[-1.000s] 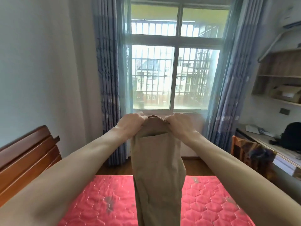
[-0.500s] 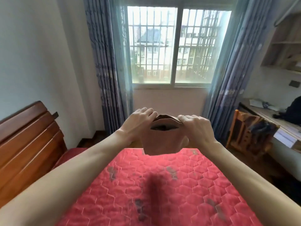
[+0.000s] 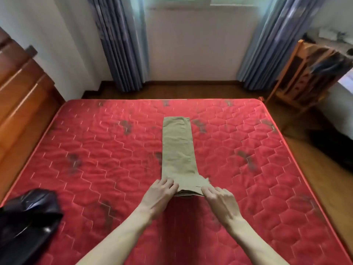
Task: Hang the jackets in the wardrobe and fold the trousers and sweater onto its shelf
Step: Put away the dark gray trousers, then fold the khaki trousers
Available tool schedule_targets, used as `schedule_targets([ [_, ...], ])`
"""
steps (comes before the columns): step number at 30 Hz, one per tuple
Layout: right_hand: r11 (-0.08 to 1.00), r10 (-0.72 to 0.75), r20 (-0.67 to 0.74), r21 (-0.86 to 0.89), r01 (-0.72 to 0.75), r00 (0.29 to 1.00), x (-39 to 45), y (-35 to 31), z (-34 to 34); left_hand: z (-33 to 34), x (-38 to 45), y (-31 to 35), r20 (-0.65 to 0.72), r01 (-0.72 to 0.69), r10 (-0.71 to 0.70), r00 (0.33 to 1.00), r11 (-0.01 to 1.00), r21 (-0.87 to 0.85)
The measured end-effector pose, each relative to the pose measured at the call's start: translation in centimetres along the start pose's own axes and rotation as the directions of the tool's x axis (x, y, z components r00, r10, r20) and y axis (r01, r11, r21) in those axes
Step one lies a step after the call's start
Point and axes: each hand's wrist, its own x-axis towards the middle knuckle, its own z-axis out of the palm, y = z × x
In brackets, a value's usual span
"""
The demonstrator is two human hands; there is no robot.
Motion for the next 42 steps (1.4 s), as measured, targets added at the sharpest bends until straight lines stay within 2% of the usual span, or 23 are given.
schedule_targets([
  [4,0.998,0.004,0.089,0.066,-0.01,0.996,-6.1,-2.0,5.5,7.3,-6.4,3.0,0.031,0.029,-0.025,0.999,0.99,-0.135],
  [9,0.995,0.005,0.159,0.097,-0.021,0.987,-13.3,-4.5,12.9,15.5,-13.5,6.7,0.15,0.102,-0.063,0.987,0.958,-0.267],
  [14,0.99,-0.015,0.204,0.141,-0.014,0.979,-20.0,-6.4,19.7,22.6,-18.9,10.0,0.213,0.139,-0.07,0.975,0.933,-0.333],
  [19,0.995,-0.042,0.307,0.096,0.012,0.951,-26.4,-7.1,24.8,29.0,-23.5,14.0,0.253,0.181,-0.083,0.964,0.9,-0.396],
  [25,0.993,-0.116,0.366,0.01,0.121,0.923,-30.0,-7.8,29.1,33.7,-26.7,16.6,0.377,0.198,-0.051,0.925,0.91,-0.363],
  [29,0.999,-0.031,0.446,0.047,0.011,0.894,-30.5,-9.4,30.4,34.4,-27.1,16.5,0.505,0.171,0.037,0.862,0.917,-0.359],
  [31,0.994,0.001,0.502,0.09,-0.054,0.865,-30.3,-9.7,30.2,33.9,-26.8,16.1,0.491,0.133,0.079,0.868,0.914,-0.383],
  [34,0.976,0.054,0.402,0.174,-0.134,0.914,-27.8,-10.0,29.4,33.2,-24.8,15.3,0.353,0.106,0.05,0.934,0.907,-0.408],
  [36,0.952,0.083,0.283,0.26,-0.16,0.956,-24.8,-10.0,29.6,33.3,-22.3,14.6,0.257,0.143,-0.043,0.965,0.912,-0.383],
  [39,0.92,0.138,0.161,0.344,-0.187,0.977,-19.7,-10.0,30.8,34.0,-17.7,13.5,0.224,0.287,-0.22,0.949,0.898,-0.333],
  [42,0.914,0.144,0.152,0.359,-0.191,0.978,-15.8,-9.9,33.1,35.4,-14.1,12.7,0.234,0.404,-0.342,0.91,0.858,-0.316],
])
